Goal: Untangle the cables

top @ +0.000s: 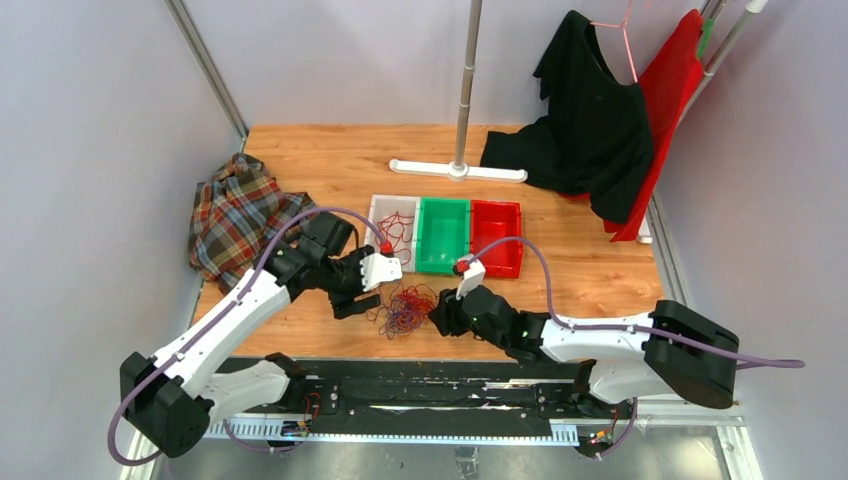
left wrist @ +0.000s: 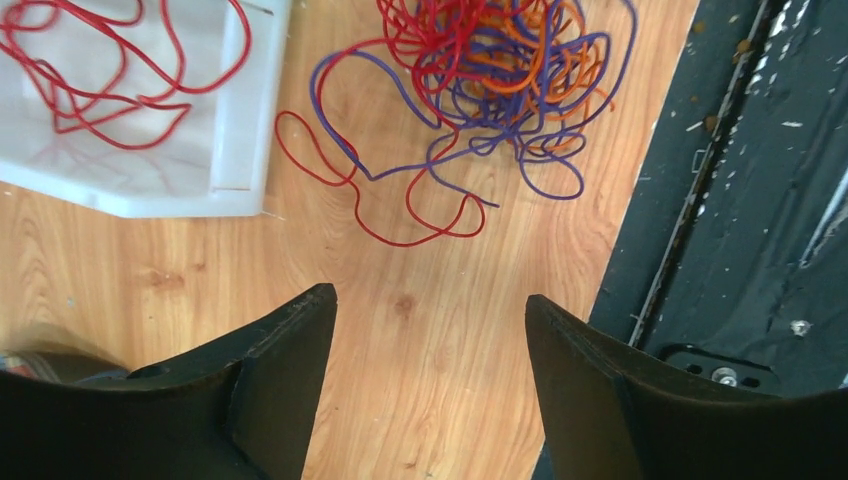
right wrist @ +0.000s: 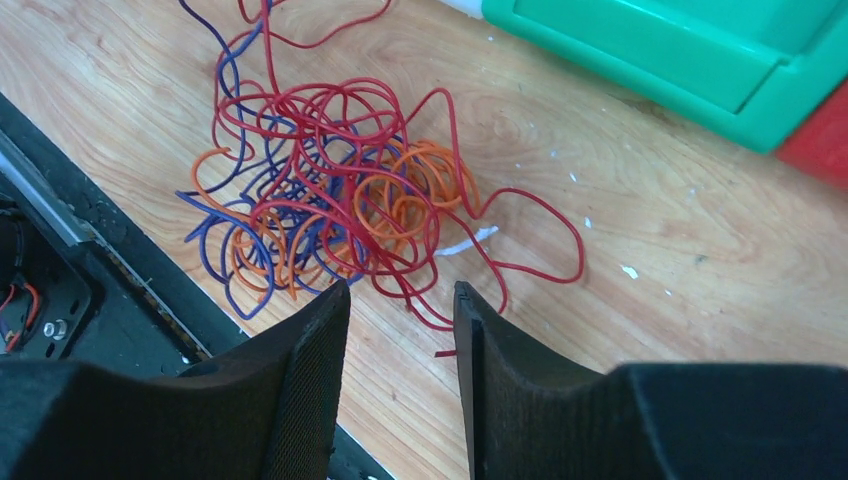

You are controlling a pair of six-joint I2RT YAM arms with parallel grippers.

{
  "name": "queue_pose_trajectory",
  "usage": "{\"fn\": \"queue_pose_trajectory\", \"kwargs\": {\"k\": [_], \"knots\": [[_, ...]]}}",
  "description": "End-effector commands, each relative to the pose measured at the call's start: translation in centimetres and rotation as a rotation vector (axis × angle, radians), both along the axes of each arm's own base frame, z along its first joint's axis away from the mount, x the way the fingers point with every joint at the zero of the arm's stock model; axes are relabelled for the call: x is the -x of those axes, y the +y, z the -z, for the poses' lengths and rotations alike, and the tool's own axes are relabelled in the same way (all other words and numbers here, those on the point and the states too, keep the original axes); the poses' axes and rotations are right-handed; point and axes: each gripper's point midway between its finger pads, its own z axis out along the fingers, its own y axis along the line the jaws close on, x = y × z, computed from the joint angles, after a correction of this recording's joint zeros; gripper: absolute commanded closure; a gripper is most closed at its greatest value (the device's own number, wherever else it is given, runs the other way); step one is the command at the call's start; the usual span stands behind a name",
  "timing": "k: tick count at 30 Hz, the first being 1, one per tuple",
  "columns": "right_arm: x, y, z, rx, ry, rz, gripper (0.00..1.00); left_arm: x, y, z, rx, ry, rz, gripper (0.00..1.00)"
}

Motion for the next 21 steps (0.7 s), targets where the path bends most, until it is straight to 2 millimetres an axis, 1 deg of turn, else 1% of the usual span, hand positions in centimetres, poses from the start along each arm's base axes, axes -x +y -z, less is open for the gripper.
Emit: {"fn": "queue_pose_trajectory", "kwargs": {"k": [1,4,6,8,10,12,14,17,18,19,21], "knots": [[0.1,-1.0,-0.5,0.000,-0.008,0.034,0.57,-2.4,-0.5,1.3,0.006,-0.048,-0.032,0.26],[-0.2,-1.0,-2.3,-0.024,-0.045,0.040,0.54,-3.1,-1.0,2.1,0.047,0.012,-0.158,0.27],[-0.5,-0.6,-3.8,-0.042,-0.071,0.042,0.52,-3.7,-1.1,2.7,0.066,0.032,-0.239,0.29],[-0.7,0.2,-5.2,-0.068,-0.090,0.032,0.51,-3.9,-1.3,3.5,0.084,0.071,-0.295,0.31],[-0.7,1.5,-6.3,-0.102,-0.101,0.006,0.51,-3.6,-1.3,4.5,0.081,0.110,-0.306,0.33],[-0.5,3.0,-6.8,-0.137,-0.101,-0.025,0.50,-3.5,-1.0,5.4,0.074,0.134,-0.305,0.35],[-0.2,4.4,-6.4,-0.141,-0.089,-0.068,0.50,-3.4,-0.8,6.1,0.064,0.159,-0.286,0.35],[-0.3,5.8,-4.4,-0.103,-0.062,-0.093,0.50,-3.0,-0.6,6.6,0.060,0.196,-0.255,0.35],[-0.2,6.1,-3.3,-0.090,-0.048,-0.100,0.50,-2.9,-0.6,6.7,0.065,0.206,-0.244,0.35],[-0.2,6.1,-3.0,-0.089,-0.043,-0.098,0.51,-2.6,-0.7,6.8,0.069,0.214,-0.231,0.35],[-0.1,5.7,-1.0,-0.058,-0.015,-0.082,0.54,-2.2,-0.9,7.2,0.074,0.228,-0.210,0.34]]}}
